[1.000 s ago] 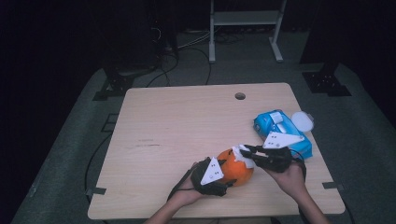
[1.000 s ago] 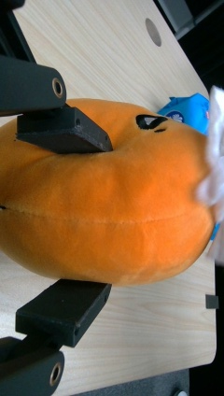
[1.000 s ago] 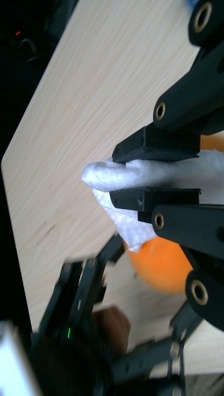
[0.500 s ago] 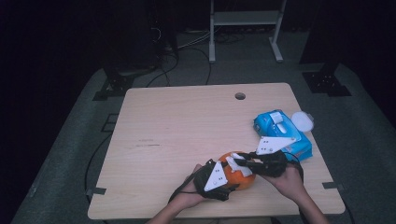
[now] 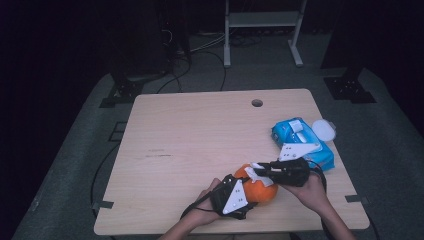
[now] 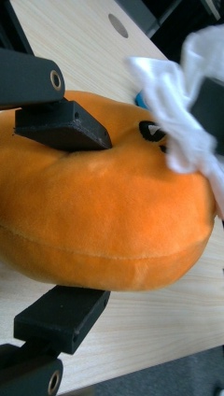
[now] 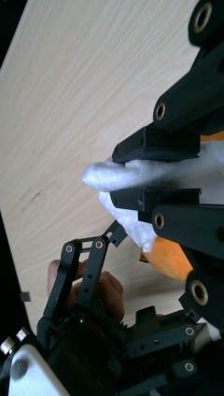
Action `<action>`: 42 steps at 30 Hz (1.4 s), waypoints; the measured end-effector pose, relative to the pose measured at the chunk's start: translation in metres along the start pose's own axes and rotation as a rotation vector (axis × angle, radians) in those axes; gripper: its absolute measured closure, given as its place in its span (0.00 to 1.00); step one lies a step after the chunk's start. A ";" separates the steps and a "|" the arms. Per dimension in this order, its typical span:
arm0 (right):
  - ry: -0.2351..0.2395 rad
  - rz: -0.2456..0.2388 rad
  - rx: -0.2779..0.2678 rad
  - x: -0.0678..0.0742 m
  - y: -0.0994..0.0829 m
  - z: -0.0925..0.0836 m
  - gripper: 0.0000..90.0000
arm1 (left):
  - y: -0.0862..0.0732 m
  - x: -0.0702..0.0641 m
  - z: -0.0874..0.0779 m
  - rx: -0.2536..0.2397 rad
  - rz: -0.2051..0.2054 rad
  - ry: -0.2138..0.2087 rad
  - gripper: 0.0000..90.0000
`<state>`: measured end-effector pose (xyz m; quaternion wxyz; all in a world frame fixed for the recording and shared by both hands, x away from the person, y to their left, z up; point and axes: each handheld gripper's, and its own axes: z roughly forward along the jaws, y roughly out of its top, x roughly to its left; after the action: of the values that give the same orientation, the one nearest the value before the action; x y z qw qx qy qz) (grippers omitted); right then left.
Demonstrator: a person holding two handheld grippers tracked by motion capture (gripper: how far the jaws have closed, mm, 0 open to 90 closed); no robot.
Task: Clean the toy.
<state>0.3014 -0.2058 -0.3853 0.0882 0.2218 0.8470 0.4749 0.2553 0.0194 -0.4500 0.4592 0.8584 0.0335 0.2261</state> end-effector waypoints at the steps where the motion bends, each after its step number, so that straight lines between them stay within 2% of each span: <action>1: -0.003 0.004 0.003 -0.001 0.000 0.000 0.86 | 0.000 0.001 -0.001 -0.004 -0.012 -0.001 0.32; 3: -0.011 0.028 0.002 -0.008 -0.003 -0.001 0.86 | -0.002 0.004 -0.001 -0.013 -0.032 -0.007 0.33; 7: -0.033 0.100 -0.010 -0.025 -0.016 -0.007 0.86 | -0.006 0.011 -0.002 -0.038 -0.098 -0.029 0.33; 8: -0.037 0.108 -0.012 -0.028 -0.018 -0.008 0.86 | -0.008 0.014 -0.003 -0.042 -0.119 -0.035 0.33; 10: -0.046 0.140 -0.019 -0.035 -0.024 -0.011 0.86 | -0.012 0.021 -0.004 -0.063 -0.188 -0.045 0.34; 11: -0.044 0.160 -0.024 -0.039 -0.028 -0.012 0.86 | -0.013 0.024 -0.005 -0.068 -0.206 -0.047 0.33; 15: -0.034 0.182 -0.035 -0.042 -0.031 -0.013 0.86 | -0.021 0.036 -0.010 -0.094 -0.308 -0.053 0.34; 18: -0.020 0.180 -0.058 -0.037 -0.027 -0.013 0.86 | -0.025 0.040 -0.011 -0.101 -0.353 -0.057 0.34; 21: 0.001 0.156 -0.086 -0.028 -0.019 -0.013 0.85 | -0.028 0.043 -0.012 -0.097 -0.373 -0.059 0.33; 22: 0.010 0.152 -0.093 -0.028 -0.018 -0.013 0.85 | -0.028 0.044 -0.013 -0.103 -0.390 -0.058 0.33; 25: 0.026 0.155 -0.109 -0.027 -0.017 -0.013 0.86 | -0.029 0.046 -0.013 -0.104 -0.403 -0.060 0.33; 32: -0.004 0.194 -0.075 -0.039 -0.029 -0.011 0.86 | -0.029 0.047 -0.011 -0.105 -0.414 -0.055 0.33; 36: -0.031 0.167 -0.059 -0.034 -0.025 -0.012 0.86 | -0.030 0.048 -0.012 -0.104 -0.429 -0.057 0.33; 38: -0.022 0.160 -0.072 -0.029 -0.020 -0.013 0.86 | -0.030 0.048 -0.012 -0.100 -0.427 -0.057 0.33; 42: 0.005 0.110 -0.095 -0.015 -0.009 -0.012 0.86 | -0.029 0.047 -0.011 -0.096 -0.420 -0.056 0.33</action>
<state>0.3078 -0.2255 -0.3872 0.0701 0.2622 0.8105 0.5191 0.2969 0.0572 -0.4518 0.5372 0.8157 0.1881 0.1030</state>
